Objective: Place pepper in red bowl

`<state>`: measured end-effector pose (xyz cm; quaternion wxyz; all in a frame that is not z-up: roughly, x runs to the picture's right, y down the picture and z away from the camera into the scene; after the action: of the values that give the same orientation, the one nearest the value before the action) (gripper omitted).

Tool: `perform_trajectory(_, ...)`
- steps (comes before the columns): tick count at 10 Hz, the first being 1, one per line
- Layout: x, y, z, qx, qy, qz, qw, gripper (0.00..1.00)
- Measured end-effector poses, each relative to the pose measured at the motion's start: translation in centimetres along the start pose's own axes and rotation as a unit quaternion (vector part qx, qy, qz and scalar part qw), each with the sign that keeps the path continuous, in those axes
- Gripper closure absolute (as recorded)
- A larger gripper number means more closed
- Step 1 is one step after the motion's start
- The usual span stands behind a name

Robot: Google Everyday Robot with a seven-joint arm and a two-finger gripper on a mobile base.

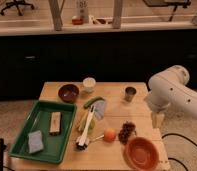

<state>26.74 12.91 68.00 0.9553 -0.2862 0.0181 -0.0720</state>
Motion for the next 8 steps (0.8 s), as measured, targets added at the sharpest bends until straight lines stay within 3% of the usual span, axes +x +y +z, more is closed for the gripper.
perform_trajectory(8,-4.0,1.5,2.0,-0.004,0.000,-0.087,0.9962,0.20)
